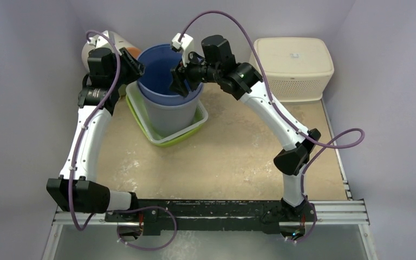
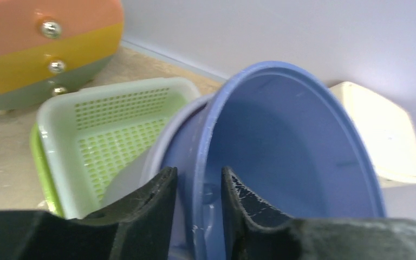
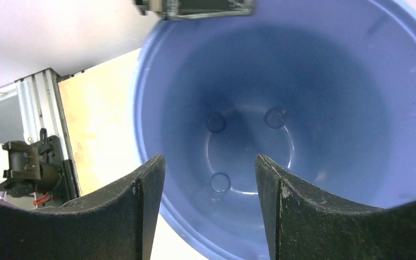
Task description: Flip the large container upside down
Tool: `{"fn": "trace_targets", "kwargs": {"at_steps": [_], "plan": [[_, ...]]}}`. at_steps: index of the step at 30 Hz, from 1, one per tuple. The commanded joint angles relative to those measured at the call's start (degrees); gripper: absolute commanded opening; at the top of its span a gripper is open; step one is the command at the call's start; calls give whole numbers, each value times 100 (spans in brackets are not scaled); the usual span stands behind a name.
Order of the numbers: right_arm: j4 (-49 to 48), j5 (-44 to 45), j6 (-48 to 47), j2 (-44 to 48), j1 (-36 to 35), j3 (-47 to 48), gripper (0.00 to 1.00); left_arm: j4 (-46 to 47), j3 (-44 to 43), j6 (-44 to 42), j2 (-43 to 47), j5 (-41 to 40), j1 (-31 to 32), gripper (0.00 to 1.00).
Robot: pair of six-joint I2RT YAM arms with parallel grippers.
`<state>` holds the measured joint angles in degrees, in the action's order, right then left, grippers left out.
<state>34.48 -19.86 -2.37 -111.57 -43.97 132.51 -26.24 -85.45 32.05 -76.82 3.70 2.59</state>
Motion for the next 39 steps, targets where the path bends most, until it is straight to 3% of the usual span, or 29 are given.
{"fn": "trace_targets", "kwargs": {"at_steps": [1, 5, 21, 24, 27, 33, 39], "plan": [[1, -238, -259, 92, -258, 315, 66, 588, -355, 398, -104, 595, 160, 36], [-7, -214, -291, 3, -402, 336, 67, 607, -336, 442, -105, 607, 197, 54], [-165, 9, -378, -287, -455, -94, 67, 630, -259, 580, -43, 825, 233, 57], [-236, 99, -362, -325, -455, -137, 59, 561, -302, 564, 2, 840, 233, 57], [-236, 86, -334, -339, -455, -97, 46, 251, -478, 367, 80, 629, 228, 63], [-345, 345, -335, -272, -446, -186, 0, -455, -858, -119, 357, -91, 195, 66], [-592, 626, -271, -152, -437, -331, 0, -880, -802, -319, 969, -1306, 173, 68]]}}
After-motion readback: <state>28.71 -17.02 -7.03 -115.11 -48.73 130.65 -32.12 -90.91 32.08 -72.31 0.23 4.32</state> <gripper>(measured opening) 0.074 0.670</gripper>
